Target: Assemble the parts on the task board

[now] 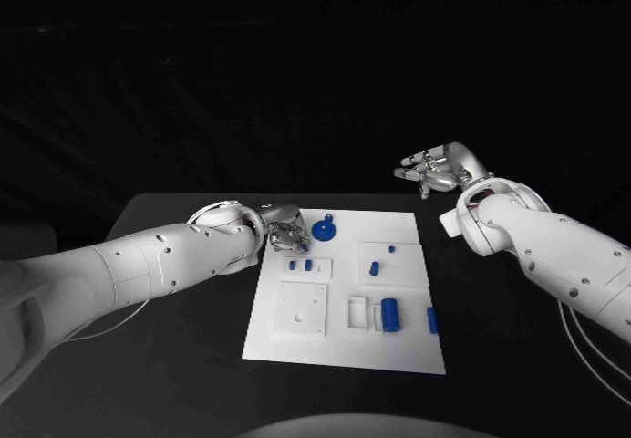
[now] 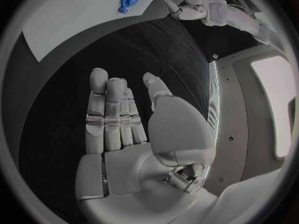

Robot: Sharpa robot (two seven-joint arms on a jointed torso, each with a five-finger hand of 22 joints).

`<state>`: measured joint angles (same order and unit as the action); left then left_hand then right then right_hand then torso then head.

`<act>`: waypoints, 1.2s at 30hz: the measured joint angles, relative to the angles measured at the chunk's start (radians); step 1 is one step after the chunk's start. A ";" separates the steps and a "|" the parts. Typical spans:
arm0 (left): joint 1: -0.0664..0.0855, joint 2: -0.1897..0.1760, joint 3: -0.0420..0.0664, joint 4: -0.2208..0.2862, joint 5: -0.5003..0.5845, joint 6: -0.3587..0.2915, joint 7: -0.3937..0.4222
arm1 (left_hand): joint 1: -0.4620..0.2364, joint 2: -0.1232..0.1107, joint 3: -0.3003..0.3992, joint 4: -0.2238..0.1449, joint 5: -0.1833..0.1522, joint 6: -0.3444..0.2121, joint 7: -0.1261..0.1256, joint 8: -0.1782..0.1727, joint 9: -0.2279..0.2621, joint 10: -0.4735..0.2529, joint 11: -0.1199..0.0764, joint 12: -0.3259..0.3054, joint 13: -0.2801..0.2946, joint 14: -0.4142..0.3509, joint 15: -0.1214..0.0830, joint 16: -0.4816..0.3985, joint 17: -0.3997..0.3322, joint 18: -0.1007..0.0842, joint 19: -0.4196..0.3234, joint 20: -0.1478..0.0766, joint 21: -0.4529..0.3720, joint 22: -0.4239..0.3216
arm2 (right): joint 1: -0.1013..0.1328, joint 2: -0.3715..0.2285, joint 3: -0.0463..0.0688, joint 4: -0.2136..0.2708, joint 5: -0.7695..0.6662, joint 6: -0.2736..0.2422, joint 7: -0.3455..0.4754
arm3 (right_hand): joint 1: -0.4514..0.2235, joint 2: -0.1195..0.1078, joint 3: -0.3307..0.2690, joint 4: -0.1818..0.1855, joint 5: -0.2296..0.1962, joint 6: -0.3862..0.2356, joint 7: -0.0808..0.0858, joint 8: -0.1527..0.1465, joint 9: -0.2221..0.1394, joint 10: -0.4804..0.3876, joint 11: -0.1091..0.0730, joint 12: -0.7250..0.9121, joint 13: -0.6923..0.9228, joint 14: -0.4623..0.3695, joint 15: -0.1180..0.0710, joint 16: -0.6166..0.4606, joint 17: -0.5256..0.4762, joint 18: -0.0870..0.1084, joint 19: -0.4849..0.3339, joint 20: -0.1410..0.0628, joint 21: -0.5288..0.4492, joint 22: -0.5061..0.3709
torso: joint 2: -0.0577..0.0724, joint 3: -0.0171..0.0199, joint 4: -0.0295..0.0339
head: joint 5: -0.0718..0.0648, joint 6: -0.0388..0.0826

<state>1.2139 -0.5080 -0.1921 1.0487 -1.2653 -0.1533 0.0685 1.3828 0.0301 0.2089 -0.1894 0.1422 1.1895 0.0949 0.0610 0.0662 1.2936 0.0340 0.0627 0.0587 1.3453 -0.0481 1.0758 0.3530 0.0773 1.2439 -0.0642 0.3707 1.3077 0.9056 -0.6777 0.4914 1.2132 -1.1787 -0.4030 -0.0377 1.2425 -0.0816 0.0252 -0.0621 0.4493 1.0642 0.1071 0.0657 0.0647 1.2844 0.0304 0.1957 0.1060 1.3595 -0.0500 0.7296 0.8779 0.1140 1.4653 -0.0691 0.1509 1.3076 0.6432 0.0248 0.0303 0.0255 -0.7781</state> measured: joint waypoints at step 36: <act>-0.005 0.026 -0.002 -0.028 -0.016 0.000 -0.022 | 0.006 0.005 0.000 0.000 0.000 0.004 0.000 0.000 0.000 0.000 0.000 0.000 0.002 0.000 0.000 0.000 0.000 0.000 0.000 0.000 0.009 0.000 | 0.000 0.002 0.000 -0.001 0.000 0.000 0.000 | 0.000 0.000 0.000 0.000 0.000 0.002 -0.002 0.000 0.000 0.000 0.000 0.000 0.000 0.000 0.000 0.000 0.000 -0.006 0.000 0.000 0.000 0.000 | 0.000 0.0000 0.0000 | -0.001 -0.003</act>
<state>1.2084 -0.4817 -0.1945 1.0206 -1.2812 -0.1528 0.0462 1.3884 0.0355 0.2088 -0.1894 0.1422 1.1932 0.0945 0.0612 0.0659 1.2934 0.0340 0.0625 0.0607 1.3452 -0.0480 1.0758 0.3529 0.0772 1.2439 -0.0643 0.3793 1.3077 0.9056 -0.6761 0.4912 1.2125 -1.1786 -0.4029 -0.0376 1.2425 -0.0816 0.0253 -0.0621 0.4493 1.0657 0.1056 0.0657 0.0647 1.2844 0.0304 0.1957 0.1061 1.3595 -0.0501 0.7297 0.8779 0.1081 1.4652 -0.0692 0.1509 1.3075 0.6430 0.0248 0.0303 0.0248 -0.7816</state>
